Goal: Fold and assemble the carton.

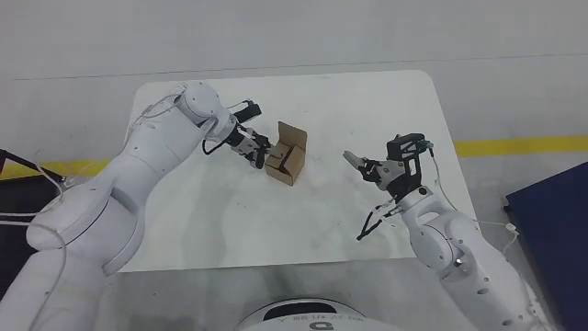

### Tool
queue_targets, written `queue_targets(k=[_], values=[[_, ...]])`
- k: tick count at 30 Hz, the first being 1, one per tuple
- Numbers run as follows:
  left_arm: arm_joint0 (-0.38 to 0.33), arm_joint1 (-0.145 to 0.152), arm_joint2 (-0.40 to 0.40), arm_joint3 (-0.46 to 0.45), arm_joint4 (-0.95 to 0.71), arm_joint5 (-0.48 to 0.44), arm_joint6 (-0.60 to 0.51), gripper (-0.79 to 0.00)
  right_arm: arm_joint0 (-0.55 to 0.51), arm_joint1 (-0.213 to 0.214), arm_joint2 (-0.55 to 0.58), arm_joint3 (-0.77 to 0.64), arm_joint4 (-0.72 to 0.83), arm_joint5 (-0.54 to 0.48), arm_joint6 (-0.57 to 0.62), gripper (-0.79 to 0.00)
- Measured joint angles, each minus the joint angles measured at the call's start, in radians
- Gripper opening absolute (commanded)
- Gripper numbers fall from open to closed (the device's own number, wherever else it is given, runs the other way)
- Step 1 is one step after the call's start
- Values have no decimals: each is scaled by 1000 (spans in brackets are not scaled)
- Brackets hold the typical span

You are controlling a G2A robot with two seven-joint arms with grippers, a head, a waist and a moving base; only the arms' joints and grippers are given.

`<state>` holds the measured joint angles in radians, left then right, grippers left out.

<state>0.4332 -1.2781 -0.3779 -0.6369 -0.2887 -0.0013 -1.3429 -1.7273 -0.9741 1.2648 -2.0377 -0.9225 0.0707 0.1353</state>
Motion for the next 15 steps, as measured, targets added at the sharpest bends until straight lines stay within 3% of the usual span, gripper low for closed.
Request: queue_targets(k=[2,3,4,10,15], values=[[-13,-8,6,6,25,-7,-14,-628,0,0,0,0,0,0,0,0],[-19,-11,11,6,41,-9,-21,-751,0,0,0,0,0,0,0,0],[-25,-13,18,6,61,-11,-26,-785,0,0,0,0,0,0,0,0],[-65,-24,32,-28,152,-15,-62,-785,0,0,0,0,0,0,0,0],[-119,-7,-12,-104,160,46,-84,-785,0,0,0,0,0,0,0,0]])
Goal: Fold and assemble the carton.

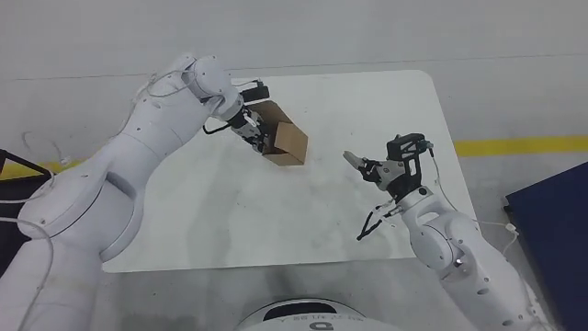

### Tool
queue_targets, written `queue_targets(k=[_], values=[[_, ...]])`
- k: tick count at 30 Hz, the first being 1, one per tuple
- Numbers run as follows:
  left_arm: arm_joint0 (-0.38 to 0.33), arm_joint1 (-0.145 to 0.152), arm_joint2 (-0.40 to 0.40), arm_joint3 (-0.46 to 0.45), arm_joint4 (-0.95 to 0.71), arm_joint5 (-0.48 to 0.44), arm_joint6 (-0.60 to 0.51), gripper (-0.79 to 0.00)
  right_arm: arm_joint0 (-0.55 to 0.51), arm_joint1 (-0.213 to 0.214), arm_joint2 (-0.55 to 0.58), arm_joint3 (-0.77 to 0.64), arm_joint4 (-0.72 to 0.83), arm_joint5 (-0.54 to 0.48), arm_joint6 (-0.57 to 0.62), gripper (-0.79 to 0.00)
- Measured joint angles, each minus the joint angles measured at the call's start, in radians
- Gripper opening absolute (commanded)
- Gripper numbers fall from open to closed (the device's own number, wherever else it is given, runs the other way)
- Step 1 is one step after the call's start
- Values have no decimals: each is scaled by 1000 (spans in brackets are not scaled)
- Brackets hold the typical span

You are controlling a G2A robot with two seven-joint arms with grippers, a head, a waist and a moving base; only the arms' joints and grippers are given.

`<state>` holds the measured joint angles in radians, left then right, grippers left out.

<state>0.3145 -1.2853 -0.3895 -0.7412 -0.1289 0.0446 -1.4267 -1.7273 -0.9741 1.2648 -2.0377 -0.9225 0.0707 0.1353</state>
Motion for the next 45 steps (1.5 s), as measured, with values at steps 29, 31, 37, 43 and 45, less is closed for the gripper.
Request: queue_targets(k=[29,31,37,43,45], values=[[-22,58,95,-275,171,280,-69,-785,-6,7,109,61,142,-270,-65,0],[-48,39,156,-275,184,279,-70,-785,-12,9,126,75,146,-310,-62,0],[-99,-38,220,-196,158,309,-40,-785,0,7,138,107,140,-344,-46,0],[-108,-127,219,-106,184,294,-55,0,30,0,105,122,77,-333,-25,0],[-110,-155,219,-70,191,282,-67,0,43,-3,85,129,46,-321,-15,0]])
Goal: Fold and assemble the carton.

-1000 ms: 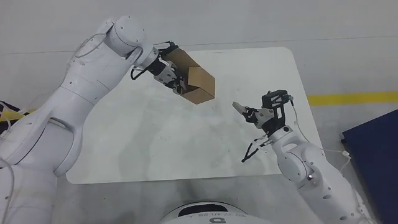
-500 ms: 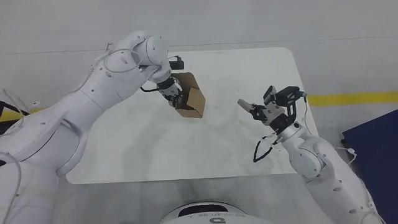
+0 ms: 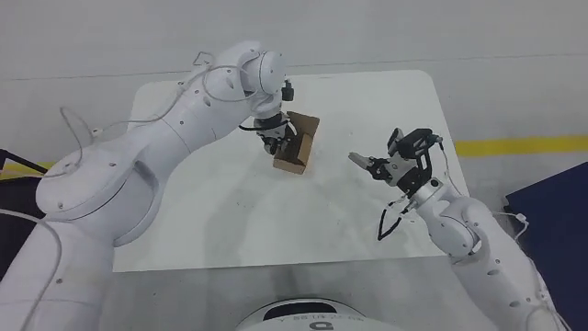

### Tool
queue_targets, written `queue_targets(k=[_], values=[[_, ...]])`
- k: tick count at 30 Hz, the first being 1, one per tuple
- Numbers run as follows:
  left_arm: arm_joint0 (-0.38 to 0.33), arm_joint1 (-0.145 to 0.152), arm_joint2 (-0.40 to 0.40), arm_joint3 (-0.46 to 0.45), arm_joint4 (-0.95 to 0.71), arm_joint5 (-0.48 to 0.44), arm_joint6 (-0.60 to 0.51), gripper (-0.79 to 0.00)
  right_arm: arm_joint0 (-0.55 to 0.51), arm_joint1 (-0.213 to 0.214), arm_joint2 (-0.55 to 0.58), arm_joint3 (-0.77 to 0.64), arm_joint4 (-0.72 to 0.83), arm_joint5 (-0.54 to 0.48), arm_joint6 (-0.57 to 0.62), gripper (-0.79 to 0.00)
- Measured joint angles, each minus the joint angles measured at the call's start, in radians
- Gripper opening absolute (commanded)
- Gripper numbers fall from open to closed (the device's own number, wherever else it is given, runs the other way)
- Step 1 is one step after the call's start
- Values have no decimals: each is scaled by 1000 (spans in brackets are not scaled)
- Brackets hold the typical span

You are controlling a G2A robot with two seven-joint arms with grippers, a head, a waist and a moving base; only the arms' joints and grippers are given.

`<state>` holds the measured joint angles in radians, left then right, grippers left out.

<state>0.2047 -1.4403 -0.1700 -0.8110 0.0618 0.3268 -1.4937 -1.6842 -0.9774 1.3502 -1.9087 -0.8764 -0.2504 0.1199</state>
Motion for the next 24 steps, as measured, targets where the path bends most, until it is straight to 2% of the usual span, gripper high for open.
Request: queue_targets(k=[6,9,12,16,20,24], values=[[-22,-58,0,99,-77,-3,-3,0,42,-12,-55,30,-40,29,23,0],[-46,-65,-12,148,-159,9,10,0,67,-18,-77,38,-39,52,42,0],[-71,-50,-42,193,-212,12,13,0,91,-27,-105,36,-36,88,68,0],[-83,-2,-110,244,-254,-31,47,0,130,-44,-179,23,-83,185,107,0],[-62,81,-231,320,-360,-165,121,0,171,-64,-264,11,-125,281,154,0],[15,169,-364,363,-499,-336,171,0,213,-87,-351,16,-201,393,189,0]])
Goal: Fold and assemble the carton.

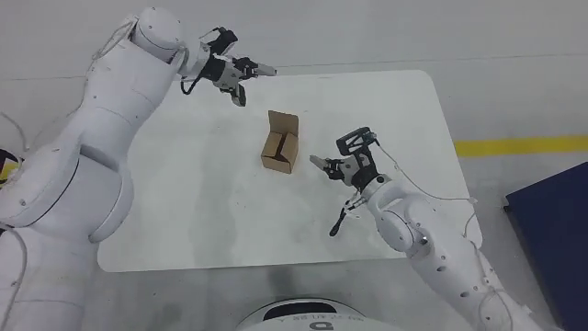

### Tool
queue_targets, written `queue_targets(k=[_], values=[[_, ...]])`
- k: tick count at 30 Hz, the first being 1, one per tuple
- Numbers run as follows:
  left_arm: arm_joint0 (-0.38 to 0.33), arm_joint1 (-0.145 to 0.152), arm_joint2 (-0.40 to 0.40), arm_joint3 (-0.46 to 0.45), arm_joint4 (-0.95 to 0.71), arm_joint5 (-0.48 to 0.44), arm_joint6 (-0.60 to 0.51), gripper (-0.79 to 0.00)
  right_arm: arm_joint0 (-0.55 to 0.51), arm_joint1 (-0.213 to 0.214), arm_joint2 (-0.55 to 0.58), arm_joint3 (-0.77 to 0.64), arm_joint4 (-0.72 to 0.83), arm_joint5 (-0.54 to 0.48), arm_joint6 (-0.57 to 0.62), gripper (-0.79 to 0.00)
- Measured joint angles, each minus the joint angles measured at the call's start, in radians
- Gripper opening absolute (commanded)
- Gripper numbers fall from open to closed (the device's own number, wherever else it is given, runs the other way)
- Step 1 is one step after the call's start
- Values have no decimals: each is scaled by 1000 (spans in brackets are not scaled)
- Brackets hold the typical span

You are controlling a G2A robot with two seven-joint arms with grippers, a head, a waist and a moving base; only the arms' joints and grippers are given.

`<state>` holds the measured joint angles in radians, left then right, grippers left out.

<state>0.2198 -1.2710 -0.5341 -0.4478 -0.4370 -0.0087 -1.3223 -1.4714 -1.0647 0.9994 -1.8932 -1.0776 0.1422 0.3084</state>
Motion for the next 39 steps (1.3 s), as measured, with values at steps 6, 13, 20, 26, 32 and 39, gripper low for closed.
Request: queue_targets(k=[6,13,20,26,32,39], values=[[208,131,-203,-83,-212,-241,-11,0,63,-44,-106,9,2,170,20,-440],[487,251,-364,-433,-190,-170,114,0,127,-87,-201,59,-22,296,104,-557],[713,335,-536,-773,-123,-41,205,0,190,-132,-282,115,-23,346,156,-566],[773,352,-585,-857,-98,-11,216,0,238,-179,-316,170,65,385,123,-520],[771,352,-584,-856,-99,-12,216,0,221,-212,-315,204,108,441,-58,-465],[772,352,-584,-856,-99,-12,216,0,242,-243,-334,290,128,438,-85,-474]])
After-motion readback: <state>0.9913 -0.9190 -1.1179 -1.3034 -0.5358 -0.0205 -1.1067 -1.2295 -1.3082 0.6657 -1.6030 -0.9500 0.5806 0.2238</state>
